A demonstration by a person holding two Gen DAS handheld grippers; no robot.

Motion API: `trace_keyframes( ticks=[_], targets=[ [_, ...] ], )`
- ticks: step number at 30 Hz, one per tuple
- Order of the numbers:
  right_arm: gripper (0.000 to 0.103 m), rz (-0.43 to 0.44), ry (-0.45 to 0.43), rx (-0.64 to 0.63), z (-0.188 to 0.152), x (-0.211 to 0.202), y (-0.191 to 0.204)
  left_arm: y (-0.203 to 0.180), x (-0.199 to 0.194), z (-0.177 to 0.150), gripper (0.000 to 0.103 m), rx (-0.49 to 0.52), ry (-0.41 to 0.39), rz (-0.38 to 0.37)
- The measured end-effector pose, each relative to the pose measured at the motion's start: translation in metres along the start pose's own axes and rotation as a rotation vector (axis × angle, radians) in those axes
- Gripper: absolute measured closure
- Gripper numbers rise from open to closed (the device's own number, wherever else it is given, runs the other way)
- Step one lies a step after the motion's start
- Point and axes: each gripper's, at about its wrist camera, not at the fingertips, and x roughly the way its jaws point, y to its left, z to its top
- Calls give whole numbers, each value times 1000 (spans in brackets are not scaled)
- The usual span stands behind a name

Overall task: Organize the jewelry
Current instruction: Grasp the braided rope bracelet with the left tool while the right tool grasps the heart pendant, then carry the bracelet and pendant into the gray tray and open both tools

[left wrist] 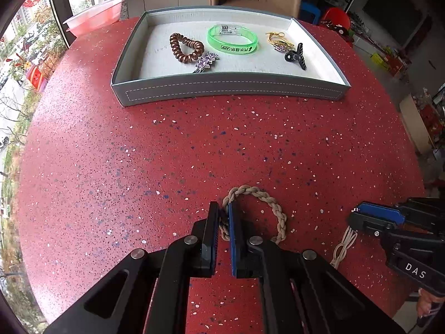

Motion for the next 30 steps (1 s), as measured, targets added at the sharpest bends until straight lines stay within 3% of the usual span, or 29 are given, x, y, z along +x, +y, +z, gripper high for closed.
trace_keyframes(
  ticks=[8, 14, 30],
  targets=[
    [84, 75, -40, 102, 9, -17, -32, 2, -21, 1, 78, -45, -39, -65],
    [84, 105, -71, 121, 18, -28, -27, 7, -42, 5, 78, -58, -76, -89],
    [84, 165, -157, 102, 93, -50, -22, 22, -62, 76, 78, -94, -197, -72]
  ],
)
